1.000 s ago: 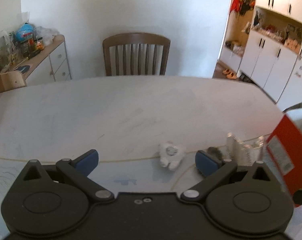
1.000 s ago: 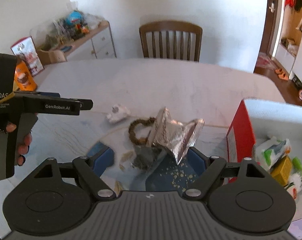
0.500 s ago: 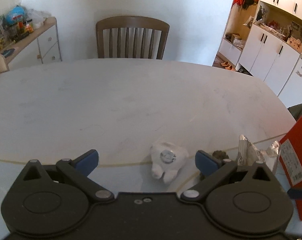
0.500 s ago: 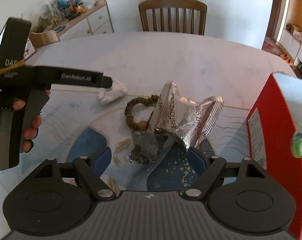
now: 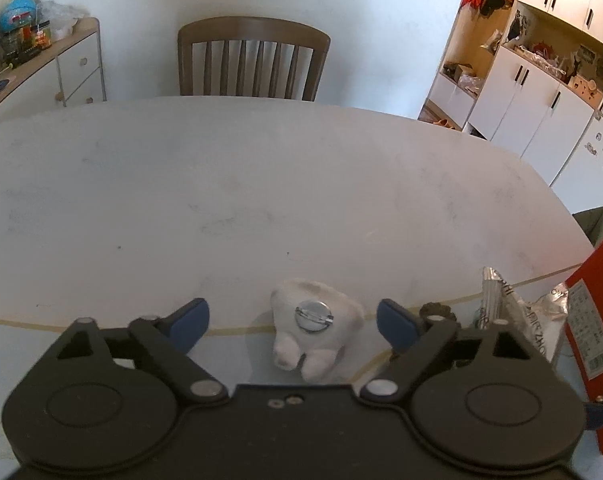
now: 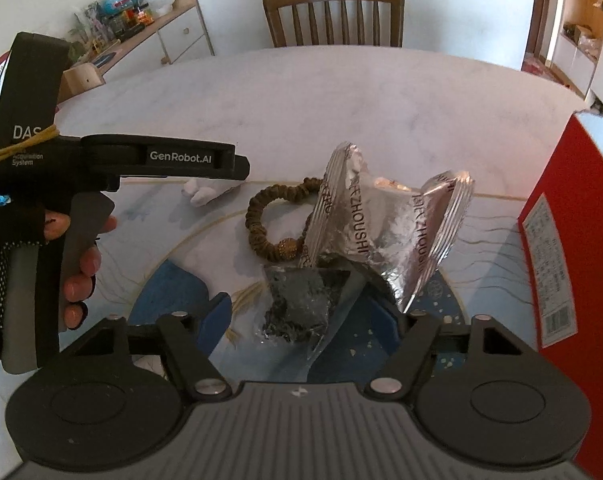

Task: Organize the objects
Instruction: 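Grasp the clear bag of dark beads with the right gripper while the left grasps the white plush toy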

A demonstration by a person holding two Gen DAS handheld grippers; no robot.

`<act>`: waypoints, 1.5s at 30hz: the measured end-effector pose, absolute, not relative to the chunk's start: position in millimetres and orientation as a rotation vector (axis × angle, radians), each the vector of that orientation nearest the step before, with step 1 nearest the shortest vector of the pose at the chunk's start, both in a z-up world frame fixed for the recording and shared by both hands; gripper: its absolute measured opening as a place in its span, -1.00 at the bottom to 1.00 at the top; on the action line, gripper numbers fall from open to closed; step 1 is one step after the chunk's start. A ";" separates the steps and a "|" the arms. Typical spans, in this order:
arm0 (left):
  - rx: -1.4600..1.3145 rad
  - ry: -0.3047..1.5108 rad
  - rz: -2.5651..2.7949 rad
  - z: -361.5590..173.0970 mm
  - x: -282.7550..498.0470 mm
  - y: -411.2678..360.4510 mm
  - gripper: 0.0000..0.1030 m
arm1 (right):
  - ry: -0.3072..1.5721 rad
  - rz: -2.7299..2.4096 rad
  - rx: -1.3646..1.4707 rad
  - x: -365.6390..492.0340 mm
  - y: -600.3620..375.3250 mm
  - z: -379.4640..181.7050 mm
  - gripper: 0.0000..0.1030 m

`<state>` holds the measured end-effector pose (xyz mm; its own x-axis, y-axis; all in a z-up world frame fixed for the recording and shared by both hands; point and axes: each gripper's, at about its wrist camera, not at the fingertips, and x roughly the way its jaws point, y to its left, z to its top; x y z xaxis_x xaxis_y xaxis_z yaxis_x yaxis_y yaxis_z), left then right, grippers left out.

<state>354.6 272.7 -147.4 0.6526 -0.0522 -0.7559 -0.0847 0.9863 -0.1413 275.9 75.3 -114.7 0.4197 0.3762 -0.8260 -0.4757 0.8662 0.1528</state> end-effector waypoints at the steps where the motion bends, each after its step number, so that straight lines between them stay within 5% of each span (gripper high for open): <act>1: -0.170 0.862 0.017 -148.3 354.6 272.5 0.64 | 1.008 0.531 -0.112 276.4 76.4 -115.9 0.37; 15: -0.179 0.857 -0.026 -152.8 346.5 269.3 -0.11 | 1.033 0.509 -0.146 277.6 80.2 -128.8 -0.22; 24: -0.169 0.846 -0.017 -144.4 338.8 267.7 -0.19 | 1.028 0.516 -0.144 273.7 75.8 -124.6 -0.39; 45: -0.187 0.826 -0.084 -79.3 288.3 241.4 -0.19 | 0.936 0.541 -0.096 236.2 41.5 -56.4 -0.39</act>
<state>288.3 241.4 -79.3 0.6754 -0.1465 -0.7228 0.0013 0.9803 -0.1975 236.2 41.5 -56.4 0.4712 0.4004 -0.7859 -0.4814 0.8634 0.1512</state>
